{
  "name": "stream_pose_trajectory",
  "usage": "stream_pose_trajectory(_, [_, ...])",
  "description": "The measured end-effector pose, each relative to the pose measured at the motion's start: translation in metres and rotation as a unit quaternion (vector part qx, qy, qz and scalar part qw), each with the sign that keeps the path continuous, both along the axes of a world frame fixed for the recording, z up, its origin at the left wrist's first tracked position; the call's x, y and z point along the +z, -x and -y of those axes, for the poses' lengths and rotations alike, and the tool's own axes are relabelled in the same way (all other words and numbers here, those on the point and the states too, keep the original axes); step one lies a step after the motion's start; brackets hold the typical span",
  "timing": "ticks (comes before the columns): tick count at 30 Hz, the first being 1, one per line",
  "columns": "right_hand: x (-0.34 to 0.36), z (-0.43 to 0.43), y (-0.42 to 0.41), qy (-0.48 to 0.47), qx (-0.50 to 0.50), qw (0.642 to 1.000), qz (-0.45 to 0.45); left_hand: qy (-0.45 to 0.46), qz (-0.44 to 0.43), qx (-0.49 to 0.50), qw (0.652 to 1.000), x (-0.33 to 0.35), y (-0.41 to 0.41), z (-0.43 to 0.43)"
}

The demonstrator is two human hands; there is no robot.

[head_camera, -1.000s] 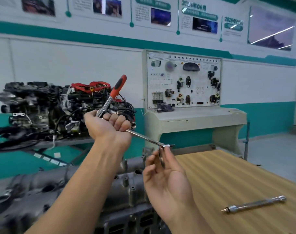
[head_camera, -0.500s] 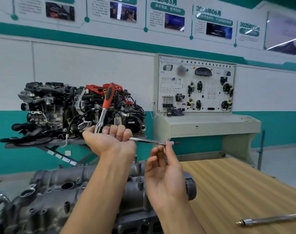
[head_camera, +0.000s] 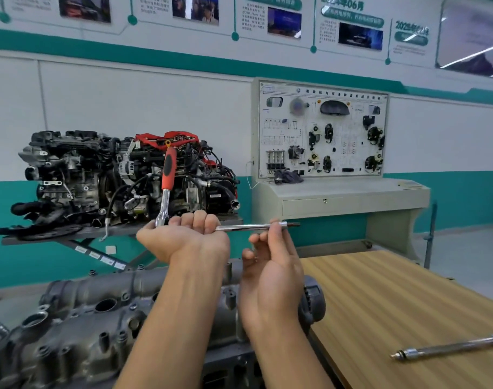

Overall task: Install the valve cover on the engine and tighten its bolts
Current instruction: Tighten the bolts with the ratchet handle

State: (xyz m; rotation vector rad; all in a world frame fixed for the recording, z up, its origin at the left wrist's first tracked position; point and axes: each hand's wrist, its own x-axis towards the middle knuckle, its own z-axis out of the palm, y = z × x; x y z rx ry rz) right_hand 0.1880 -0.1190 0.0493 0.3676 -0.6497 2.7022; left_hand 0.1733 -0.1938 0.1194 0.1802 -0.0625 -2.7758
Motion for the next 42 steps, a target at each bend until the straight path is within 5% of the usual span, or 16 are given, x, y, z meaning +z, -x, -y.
stream_pose_trajectory(5, [-0.019,-0.037,0.004,-0.235,0.042,0.971,0.013,0.08,0.004,-0.013,0.997,-0.003,0.013,0.016])
stream_pose_trajectory(9, [-0.013,-0.095,0.008,-0.481,-0.078,0.871,0.069,0.226,-0.04,-0.033,0.973,-0.001,0.016,0.028])
stream_pose_trajectory(13, [0.028,-0.133,0.012,-0.512,-0.231,0.827,0.014,0.428,-0.107,-0.084,0.894,0.011,0.01,0.021])
stream_pose_trajectory(18, [0.054,-0.133,0.013,-0.559,-0.181,0.804,-0.092,0.559,-0.118,-0.137,0.809,0.021,0.007,-0.018])
stream_pose_trajectory(26, [0.05,-0.142,0.017,-0.387,-0.12,0.913,-0.036,0.58,-0.102,-0.147,0.795,0.011,0.012,-0.025])
stream_pose_trajectory(42, [0.065,-0.134,0.027,-0.394,-0.131,0.91,0.004,0.605,-0.084,-0.108,0.785,0.0,0.01,-0.031])
